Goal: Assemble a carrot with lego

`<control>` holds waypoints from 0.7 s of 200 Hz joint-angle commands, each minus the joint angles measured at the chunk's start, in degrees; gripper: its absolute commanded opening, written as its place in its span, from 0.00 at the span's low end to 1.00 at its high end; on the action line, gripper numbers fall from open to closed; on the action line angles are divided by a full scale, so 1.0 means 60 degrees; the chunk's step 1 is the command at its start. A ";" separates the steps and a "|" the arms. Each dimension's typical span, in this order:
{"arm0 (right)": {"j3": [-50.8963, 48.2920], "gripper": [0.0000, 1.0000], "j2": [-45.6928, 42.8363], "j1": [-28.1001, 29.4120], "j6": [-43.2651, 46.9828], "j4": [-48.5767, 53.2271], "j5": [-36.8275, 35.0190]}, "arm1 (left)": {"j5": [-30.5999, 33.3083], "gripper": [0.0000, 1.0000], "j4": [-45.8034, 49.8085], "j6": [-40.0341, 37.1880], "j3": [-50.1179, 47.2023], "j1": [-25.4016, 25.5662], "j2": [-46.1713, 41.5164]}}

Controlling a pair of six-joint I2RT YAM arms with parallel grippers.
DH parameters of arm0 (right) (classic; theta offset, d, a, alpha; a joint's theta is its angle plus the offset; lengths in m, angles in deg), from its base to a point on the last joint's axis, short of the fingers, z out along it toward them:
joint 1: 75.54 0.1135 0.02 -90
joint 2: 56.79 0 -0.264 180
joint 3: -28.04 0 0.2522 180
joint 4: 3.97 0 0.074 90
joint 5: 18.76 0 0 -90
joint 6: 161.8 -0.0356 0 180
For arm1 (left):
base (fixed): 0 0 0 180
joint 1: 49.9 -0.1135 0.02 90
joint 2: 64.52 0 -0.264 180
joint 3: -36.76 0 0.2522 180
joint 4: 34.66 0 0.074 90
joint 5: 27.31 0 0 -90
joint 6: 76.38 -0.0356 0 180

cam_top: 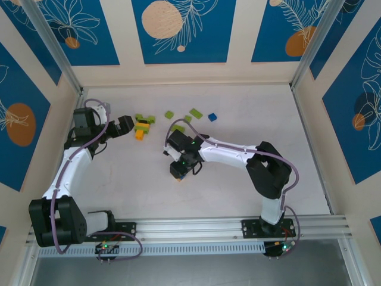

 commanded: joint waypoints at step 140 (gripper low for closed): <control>-0.1517 0.33 0.0215 -0.0340 -0.0196 0.0950 0.0368 | -0.0135 1.00 0.0048 -0.0113 0.0242 0.0047 0.0022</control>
